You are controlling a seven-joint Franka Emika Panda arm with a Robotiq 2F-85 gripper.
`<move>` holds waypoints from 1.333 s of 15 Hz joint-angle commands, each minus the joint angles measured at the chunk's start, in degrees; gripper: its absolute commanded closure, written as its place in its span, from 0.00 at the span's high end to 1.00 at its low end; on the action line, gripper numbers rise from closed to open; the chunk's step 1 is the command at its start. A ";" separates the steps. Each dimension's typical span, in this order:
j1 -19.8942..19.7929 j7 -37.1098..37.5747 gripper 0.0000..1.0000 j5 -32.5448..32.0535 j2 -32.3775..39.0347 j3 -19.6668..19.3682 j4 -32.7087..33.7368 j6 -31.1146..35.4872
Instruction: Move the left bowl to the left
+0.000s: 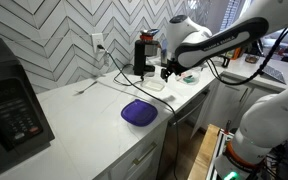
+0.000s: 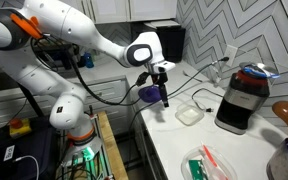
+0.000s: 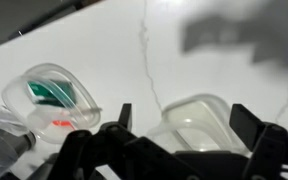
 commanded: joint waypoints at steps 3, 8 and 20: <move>5.41 -19.14 1.00 12.17 5.90 -9.37 5.07 9.39; 4.24 -18.89 1.00 12.87 6.06 -8.35 5.11 6.87; 8.58 -35.09 1.00 18.60 13.66 -11.31 6.12 15.34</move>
